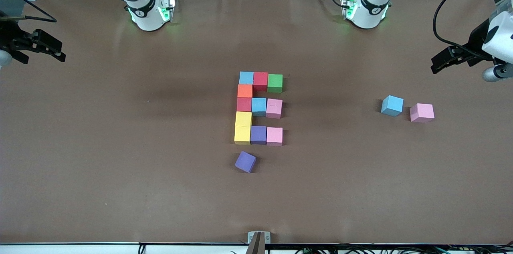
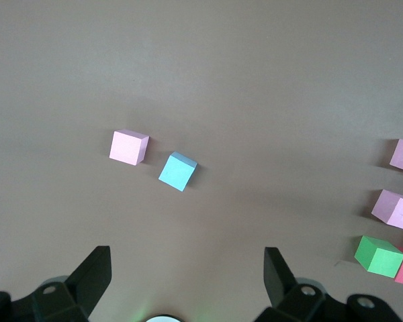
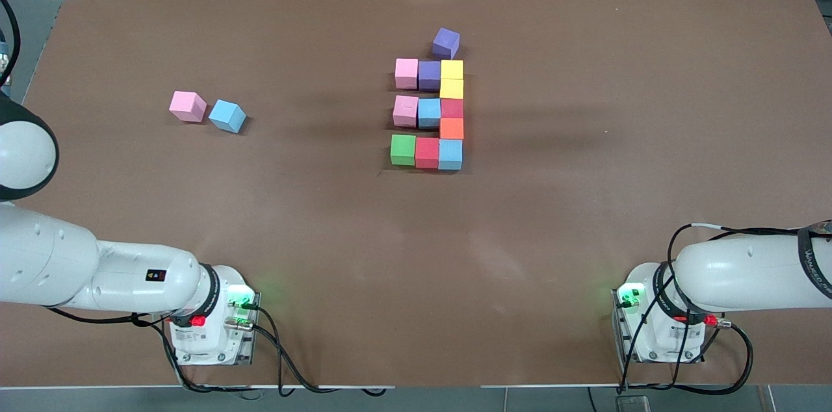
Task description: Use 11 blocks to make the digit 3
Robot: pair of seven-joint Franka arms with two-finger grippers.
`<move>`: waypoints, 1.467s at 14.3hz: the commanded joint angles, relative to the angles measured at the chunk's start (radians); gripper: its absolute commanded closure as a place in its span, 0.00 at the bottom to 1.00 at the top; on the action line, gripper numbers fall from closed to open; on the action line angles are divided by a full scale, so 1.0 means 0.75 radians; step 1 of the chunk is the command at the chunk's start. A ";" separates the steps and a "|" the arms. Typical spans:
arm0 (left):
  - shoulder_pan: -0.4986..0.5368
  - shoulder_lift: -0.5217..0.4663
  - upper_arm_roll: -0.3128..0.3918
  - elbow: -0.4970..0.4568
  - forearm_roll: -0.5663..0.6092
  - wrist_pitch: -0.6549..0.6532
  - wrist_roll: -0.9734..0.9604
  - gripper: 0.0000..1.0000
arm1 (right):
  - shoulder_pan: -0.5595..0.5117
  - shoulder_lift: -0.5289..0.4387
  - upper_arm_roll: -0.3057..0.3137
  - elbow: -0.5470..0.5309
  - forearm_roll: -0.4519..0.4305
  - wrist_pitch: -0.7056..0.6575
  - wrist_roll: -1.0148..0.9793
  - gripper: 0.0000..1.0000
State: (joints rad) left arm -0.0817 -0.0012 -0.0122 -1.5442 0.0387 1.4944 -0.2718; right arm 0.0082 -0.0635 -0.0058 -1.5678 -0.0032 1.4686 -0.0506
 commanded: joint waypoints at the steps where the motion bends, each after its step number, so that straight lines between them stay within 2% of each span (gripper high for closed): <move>1: -0.014 -0.062 0.035 -0.074 -0.035 0.018 0.031 0.00 | 0.014 -0.030 -0.005 -0.029 -0.002 0.001 -0.008 0.00; 11: -0.022 -0.084 0.006 -0.121 -0.064 0.018 0.027 0.00 | 0.008 -0.030 -0.009 -0.029 -0.002 0.001 -0.008 0.00; 17: -0.020 -0.074 -0.061 -0.103 -0.048 0.018 0.009 0.00 | 0.007 -0.030 -0.009 -0.029 -0.002 0.003 -0.008 0.00; 21: -0.016 -0.072 -0.064 -0.099 -0.041 0.018 0.004 0.00 | 0.010 -0.030 -0.009 -0.029 -0.002 0.001 -0.008 0.00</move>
State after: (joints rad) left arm -0.0996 -0.0312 -0.0551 -1.6004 0.0074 1.4967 -0.2677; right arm 0.0110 -0.0635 -0.0091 -1.5678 -0.0032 1.4681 -0.0506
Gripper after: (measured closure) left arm 0.000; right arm 0.000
